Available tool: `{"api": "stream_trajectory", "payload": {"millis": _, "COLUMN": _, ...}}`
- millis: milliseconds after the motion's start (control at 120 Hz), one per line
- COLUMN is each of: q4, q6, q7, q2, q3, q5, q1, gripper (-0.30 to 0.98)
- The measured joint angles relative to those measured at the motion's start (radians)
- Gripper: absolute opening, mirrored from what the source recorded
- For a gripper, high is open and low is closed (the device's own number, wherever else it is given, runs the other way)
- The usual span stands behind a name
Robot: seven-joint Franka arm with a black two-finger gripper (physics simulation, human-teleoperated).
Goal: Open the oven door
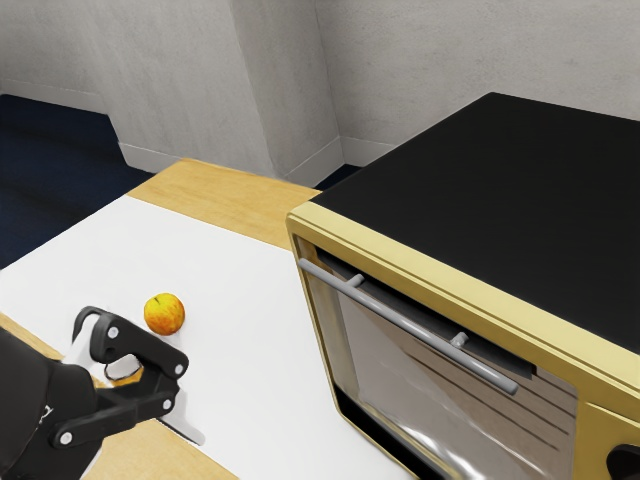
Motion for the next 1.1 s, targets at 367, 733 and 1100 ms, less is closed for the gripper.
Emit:
{"api": "stream_trajectory", "payload": {"millis": 367, "q4": -0.052, "q6": 0.199, "q7": 0.256, "q2": 0.222, "q3": -0.063, "q5": -0.009, "q1": 0.014, "gripper": 0.69}}
{"api": "stream_trajectory", "payload": {"millis": 733, "q4": 0.045, "q6": 0.252, "q7": 0.307, "q2": 0.293, "q3": -0.011, "q5": 0.058, "q1": 0.017, "gripper": 0.69}}
{"api": "stream_trajectory", "payload": {"millis": 1100, "q4": 0.2, "q6": 0.252, "q7": 0.296, "q2": 0.511, "q3": -0.015, "q5": 0.114, "q1": 0.016, "gripper": 0.69}}
